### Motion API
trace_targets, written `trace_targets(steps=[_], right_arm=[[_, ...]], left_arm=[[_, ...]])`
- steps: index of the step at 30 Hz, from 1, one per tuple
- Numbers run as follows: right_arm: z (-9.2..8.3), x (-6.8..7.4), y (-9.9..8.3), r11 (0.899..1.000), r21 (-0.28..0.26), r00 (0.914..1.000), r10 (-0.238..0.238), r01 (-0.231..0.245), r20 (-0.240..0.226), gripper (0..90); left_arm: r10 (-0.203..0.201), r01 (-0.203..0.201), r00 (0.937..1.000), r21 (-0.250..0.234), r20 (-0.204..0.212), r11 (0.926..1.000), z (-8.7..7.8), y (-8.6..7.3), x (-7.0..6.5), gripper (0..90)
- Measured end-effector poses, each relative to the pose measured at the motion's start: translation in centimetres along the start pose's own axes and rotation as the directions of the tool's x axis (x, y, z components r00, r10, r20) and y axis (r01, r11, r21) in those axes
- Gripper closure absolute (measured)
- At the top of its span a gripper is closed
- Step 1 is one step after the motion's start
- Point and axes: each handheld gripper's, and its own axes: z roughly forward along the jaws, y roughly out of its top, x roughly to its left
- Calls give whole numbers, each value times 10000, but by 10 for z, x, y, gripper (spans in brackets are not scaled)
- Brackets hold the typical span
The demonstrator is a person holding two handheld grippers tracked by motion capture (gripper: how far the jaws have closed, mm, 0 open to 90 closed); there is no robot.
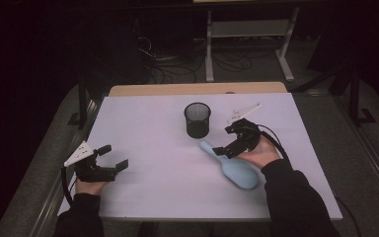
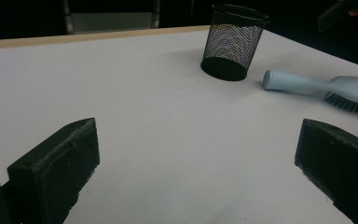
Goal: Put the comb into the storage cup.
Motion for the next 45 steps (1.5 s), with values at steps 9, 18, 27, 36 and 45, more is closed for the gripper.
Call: trace_targets(steps=[9,18,27,36,45], right_arm=[[8,1,0,9998,161,9999,-76,78,-115,32],[13,3,0,9996,268,9995,-118,126,-299,55],[20,5,1,9991,364,9965,-180,210,-814,134],[29,9,1,9968,706,9950,-315,383,-943,160],[38,12,0,9930,1004,9917,-505,626,-1182,302]], left_arm=[[8,-8,10000,6,-1,10000,0,0,0,0],[17,-18,10000,30,7,10000,0,0,0,0],[11,-11,10000,41,23,10000,1,0,0,0],[31,-31,10000,55,24,10000,1,0,0,0],[26,-26,10000,58,39,10000,1,0,0,0]])
